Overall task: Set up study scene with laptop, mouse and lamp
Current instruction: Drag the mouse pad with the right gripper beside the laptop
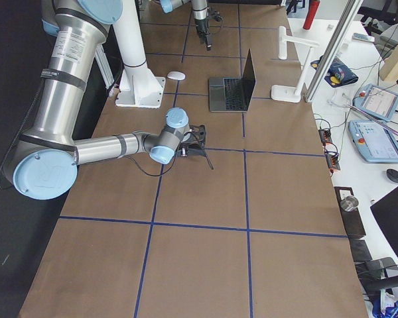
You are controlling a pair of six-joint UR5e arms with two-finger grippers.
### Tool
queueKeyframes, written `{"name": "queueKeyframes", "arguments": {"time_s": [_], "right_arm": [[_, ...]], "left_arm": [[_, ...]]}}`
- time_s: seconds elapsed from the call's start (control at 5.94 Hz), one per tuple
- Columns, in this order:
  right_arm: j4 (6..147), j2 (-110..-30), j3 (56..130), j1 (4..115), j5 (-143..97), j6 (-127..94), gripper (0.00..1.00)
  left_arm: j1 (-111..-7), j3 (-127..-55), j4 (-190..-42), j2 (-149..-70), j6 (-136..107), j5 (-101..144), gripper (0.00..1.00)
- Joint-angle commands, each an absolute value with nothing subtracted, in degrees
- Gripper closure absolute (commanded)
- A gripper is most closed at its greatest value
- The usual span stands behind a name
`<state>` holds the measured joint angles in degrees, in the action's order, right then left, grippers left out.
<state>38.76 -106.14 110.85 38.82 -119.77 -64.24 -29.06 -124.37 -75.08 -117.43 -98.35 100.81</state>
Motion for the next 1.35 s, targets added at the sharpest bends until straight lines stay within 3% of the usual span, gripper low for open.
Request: {"name": "queueKeyframes", "arguments": {"time_s": [0.0,0.67,1.18], "right_arm": [[39.63,-99.18,108.74,38.76,-119.79,-64.25,1.0],[51.39,-76.15,97.05,39.89,-119.44,-63.73,1.0],[51.33,-75.15,93.96,41.22,-119.36,-62.93,1.0]], "left_arm": [[-29.0,-124.37,-75.06,-117.33,-98.44,99.76,0.0],[-29.0,-124.37,-74.97,-117.42,-98.44,99.67,0.0],[-29.0,-124.28,-74.97,-117.95,-98.52,99.67,0.0]]}}
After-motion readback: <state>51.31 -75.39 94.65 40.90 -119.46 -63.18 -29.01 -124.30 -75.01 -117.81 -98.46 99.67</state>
